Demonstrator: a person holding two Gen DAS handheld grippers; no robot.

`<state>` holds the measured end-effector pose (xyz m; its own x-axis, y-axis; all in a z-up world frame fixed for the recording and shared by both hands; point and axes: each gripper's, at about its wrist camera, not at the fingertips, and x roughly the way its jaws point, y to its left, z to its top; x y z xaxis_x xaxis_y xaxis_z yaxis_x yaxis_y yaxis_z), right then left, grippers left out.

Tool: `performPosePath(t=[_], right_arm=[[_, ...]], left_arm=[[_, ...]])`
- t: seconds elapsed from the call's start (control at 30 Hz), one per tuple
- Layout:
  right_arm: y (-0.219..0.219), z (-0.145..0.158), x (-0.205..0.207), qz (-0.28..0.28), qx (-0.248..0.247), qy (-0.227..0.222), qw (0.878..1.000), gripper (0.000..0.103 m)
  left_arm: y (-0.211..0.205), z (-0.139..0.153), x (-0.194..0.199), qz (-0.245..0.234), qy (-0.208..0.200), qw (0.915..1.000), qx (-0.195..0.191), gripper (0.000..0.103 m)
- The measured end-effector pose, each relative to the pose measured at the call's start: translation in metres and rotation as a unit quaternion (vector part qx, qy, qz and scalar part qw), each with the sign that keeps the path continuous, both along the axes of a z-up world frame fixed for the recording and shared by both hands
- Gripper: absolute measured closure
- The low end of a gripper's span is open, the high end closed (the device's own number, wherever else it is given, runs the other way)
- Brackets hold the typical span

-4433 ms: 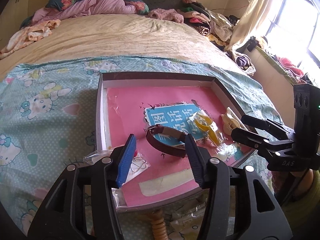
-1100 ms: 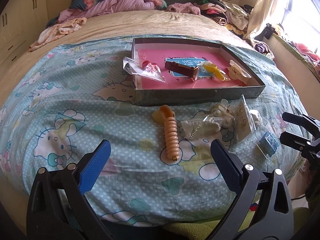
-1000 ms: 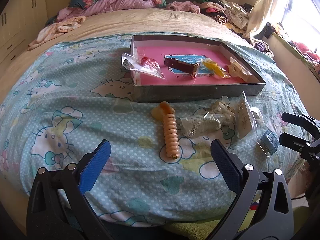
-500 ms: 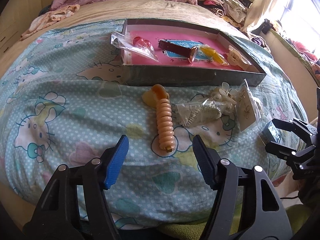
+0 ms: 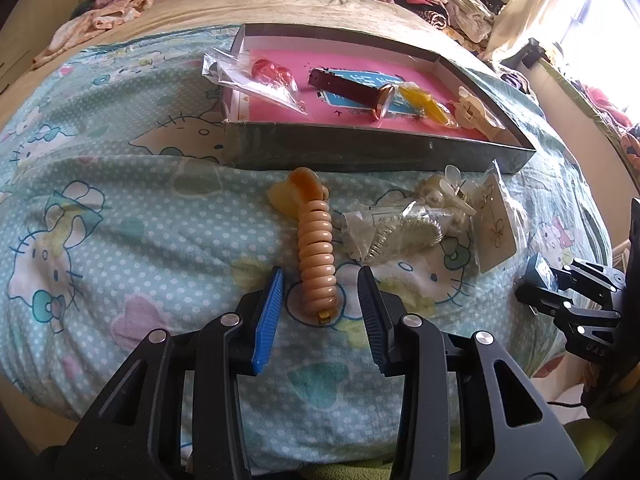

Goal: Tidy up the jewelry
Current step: 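Grasp the blue plastic box with the right tool while the left tool grasps the coiled beige hair tie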

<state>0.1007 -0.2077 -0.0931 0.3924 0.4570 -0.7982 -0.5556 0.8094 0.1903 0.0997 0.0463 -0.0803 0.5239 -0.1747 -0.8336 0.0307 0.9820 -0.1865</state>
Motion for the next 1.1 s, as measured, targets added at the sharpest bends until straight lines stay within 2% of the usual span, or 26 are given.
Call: performPosePath(t=[0.07, 0.2, 0.4, 0.8, 1.1], right_arm=[[0.0, 0.0, 0.0, 0.001, 0.002, 0.0, 1.0, 0.072], [0.001, 0.004, -0.002, 0.008, 0.011, 0.0, 1.0, 0.072], [0.0, 0.016, -0.006, 0.016, 0.021, -0.009, 1.0, 0.072], [0.005, 0.044, -0.007, 0.023, 0.043, -0.032, 0.998, 0.072], [0.008, 0.06, -0.005, 0.026, 0.061, -0.051, 0.997, 0.072]], left_arm=[[-0.001, -0.002, 0.004, 0.001, 0.002, 1.0, -0.001, 0.077], [-0.001, -0.003, 0.009, 0.002, 0.005, 1.0, -0.004, 0.092], [-0.001, 0.008, 0.0, 0.0, -0.011, 0.9999, -0.009, 0.092], [-0.007, 0.053, -0.026, -0.008, -0.064, 0.9978, -0.013, 0.092], [-0.017, 0.064, -0.032, -0.02, -0.073, 0.997, -0.015, 0.092]])
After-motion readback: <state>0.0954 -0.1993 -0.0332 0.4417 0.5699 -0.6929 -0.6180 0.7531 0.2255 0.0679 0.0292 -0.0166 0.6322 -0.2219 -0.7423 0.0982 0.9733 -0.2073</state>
